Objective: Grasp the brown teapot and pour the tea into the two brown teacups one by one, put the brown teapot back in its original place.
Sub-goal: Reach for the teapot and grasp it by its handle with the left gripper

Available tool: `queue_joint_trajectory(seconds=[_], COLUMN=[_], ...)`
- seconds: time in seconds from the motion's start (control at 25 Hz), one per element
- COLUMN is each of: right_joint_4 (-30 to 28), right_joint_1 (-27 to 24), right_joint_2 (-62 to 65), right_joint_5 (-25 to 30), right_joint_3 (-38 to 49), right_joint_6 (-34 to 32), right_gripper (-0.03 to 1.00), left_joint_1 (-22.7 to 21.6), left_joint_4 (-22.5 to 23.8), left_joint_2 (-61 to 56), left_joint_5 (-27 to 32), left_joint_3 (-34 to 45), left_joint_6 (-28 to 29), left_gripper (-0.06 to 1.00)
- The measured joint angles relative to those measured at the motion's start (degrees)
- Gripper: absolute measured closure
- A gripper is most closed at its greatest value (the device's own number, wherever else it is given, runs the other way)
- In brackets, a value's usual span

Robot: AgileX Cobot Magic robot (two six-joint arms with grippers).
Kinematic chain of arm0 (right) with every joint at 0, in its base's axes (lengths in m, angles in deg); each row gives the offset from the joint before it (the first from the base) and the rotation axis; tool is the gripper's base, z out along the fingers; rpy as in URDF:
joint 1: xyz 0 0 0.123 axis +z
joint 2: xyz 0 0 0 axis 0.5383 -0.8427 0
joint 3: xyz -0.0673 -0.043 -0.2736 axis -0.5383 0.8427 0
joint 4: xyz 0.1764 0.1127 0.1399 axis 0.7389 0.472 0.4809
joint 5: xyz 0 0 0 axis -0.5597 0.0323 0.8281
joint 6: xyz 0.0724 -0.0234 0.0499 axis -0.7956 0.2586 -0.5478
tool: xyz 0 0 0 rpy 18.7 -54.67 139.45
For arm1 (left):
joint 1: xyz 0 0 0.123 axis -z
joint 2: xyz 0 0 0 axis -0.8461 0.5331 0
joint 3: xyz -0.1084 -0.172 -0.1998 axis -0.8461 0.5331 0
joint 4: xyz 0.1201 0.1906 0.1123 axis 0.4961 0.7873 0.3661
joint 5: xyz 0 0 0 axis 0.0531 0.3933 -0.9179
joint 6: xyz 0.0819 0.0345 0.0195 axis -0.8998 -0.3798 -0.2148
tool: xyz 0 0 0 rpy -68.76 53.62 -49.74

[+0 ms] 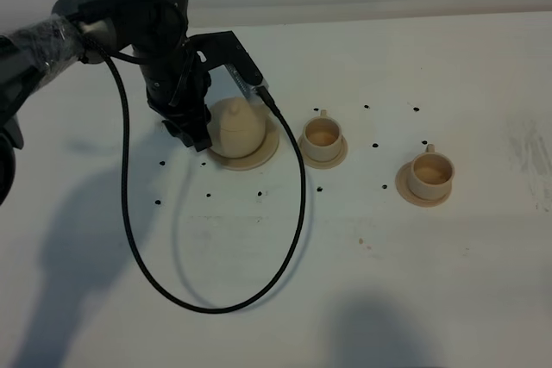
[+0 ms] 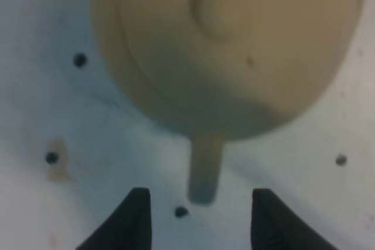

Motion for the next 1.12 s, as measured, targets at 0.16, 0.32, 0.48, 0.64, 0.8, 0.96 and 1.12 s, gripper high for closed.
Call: queue_joint_trajectory(seconds=[0.16,0.32,0.48,0.64,0.8,0.96,1.12], right_joint_4=[0.0,0.0,0.0,0.0,0.0,0.0,0.0], right_joint_1=[0.0,0.0,0.0,0.0,0.0,0.0,0.0], right_joint_2=[0.0,0.0,0.0,0.0,0.0,0.0,0.0], right_joint_5=[0.0,0.0,0.0,0.0,0.0,0.0,0.0], right_joint_3=[0.0,0.0,0.0,0.0,0.0,0.0,0.0], right_joint_6=[0.0,0.0,0.0,0.0,0.0,0.0,0.0], right_gripper=[0.75,0.75,0.75,0.75,0.75,0.75,0.75], left_joint_1=[0.48,1.05,1.05,1.05,1.05,1.05,1.05], left_joint_4=[0.0,0.12,0.34,1.97,2.32,1.49,0.86], left_joint_2=[1.9,5.12,7.37,7.83,7.9,7.9,7.9], left_joint_5=[0.86,5.18,8.57,8.57,8.57,8.57,8.57], left_joint_3=[-3.81,-8.56,-12.92,-15.11,-16.02,-16.01,-16.08], left_joint_6=[0.16,0.16,-0.22,-1.18,-1.73,-2.55,-2.7], left_gripper=[0.57,0.57,0.57,0.57,0.57,0.57,0.57])
